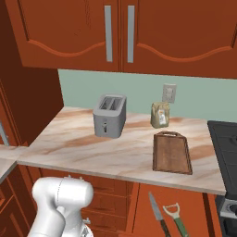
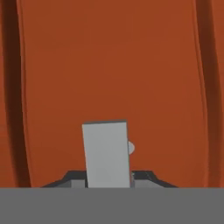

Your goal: Open the drawer on the right and place the cutting tools on the cutting board.

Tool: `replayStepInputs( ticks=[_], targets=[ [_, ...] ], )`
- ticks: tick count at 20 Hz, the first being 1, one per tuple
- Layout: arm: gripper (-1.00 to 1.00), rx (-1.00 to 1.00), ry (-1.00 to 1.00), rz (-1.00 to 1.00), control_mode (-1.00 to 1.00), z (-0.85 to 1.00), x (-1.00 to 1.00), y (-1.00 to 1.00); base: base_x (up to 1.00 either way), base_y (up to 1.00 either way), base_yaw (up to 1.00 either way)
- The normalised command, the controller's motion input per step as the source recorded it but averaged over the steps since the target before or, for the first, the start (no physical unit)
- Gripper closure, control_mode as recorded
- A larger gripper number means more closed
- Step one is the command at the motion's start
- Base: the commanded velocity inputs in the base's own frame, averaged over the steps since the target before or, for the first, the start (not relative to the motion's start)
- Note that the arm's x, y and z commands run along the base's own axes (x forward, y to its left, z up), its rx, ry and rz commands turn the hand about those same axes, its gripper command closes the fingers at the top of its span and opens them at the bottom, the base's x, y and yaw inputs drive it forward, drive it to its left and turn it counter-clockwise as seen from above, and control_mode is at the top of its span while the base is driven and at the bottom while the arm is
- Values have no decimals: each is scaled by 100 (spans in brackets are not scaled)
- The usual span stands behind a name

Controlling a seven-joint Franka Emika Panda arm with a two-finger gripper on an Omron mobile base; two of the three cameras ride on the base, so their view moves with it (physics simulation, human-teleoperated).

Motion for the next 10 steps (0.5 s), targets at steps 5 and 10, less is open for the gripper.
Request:
replayStepInputs(
  ticks=[5,10],
  targets=[
    [-100,2,1,-9,-100,20,-100,-56,0,0,0],
    [-100,0,11,-11,-100,49,-98,-27,0,0,0]
  ],
)
